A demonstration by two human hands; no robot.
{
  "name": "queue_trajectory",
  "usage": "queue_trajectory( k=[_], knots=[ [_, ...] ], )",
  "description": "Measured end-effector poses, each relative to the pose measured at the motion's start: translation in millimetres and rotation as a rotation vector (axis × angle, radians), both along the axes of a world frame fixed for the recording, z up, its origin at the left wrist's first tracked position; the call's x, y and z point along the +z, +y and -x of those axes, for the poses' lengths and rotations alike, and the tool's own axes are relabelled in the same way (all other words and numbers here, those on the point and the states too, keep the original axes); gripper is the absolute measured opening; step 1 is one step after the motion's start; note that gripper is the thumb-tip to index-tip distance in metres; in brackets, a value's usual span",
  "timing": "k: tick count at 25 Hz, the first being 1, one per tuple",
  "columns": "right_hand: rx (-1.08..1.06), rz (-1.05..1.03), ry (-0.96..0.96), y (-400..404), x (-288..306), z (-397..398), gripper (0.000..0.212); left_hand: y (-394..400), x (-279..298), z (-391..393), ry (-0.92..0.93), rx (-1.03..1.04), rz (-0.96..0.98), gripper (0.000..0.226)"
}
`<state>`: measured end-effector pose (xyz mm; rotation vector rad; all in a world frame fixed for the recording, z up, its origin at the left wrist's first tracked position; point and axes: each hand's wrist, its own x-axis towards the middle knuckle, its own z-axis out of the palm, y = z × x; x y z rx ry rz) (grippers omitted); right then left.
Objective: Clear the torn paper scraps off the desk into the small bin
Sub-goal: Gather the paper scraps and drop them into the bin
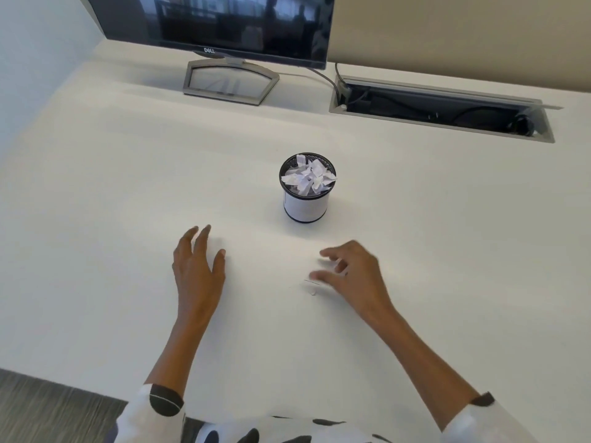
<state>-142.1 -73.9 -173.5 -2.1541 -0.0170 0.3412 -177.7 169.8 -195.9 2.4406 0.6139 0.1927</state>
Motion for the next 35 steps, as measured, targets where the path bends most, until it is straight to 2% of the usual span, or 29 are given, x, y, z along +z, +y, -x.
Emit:
queue_trajectory(
  k=[2,7,10,14,16,19,22,24,27,31,35],
  knots=[
    [0.169,0.146,0.074,2.3,-12.4,14.4,0.048,-2.7,-4.5,-6.9,0.114,-0.068,-0.029,0.055],
    [0.241,0.268,-0.121,14.6,-13.4,23.2,0.016,-11.4,-15.9,-10.8,0.179,-0.135,-0.109,0.055],
    [0.302,0.371,-0.176,17.3,-13.9,22.6,0.023,-16.5,-19.1,-10.2,0.174,-0.168,-0.103,0.057],
    [0.377,0.490,-0.223,19.9,-16.3,19.3,0.020,-29.6,-14.7,-14.1,0.149,-0.195,-0.026,0.058],
    [0.256,0.341,-0.136,19.0,-15.1,13.6,0.014,-39.6,-8.6,-11.3,0.076,-0.226,0.025,0.046],
    [-0.056,-0.070,0.079,5.2,-14.0,0.9,0.010,-62.6,-0.1,3.6,0.007,-0.363,0.135,0.029],
    [-0.163,-0.274,0.194,-12.4,-13.6,-3.3,0.004,-87.9,1.4,14.8,0.057,-0.498,0.180,0.033],
    [-0.181,-0.355,0.228,-18.4,-14.5,-1.5,0.006,-98.1,-1.0,14.6,0.073,-0.508,0.126,0.033],
    [-0.235,-0.451,0.256,-22.3,-15.2,1.3,0.005,-103.5,2.4,12.6,0.052,-0.504,0.086,0.018],
    [-0.320,-0.547,0.266,-27.5,-13.0,-4.8,0.003,-105.6,6.3,10.4,0.070,-0.620,-0.093,0.025],
    [-0.354,-0.598,0.216,-37.6,-8.7,-17.0,0.012,-106.1,8.6,12.3,0.088,-0.590,-0.060,0.020]
  ],
)
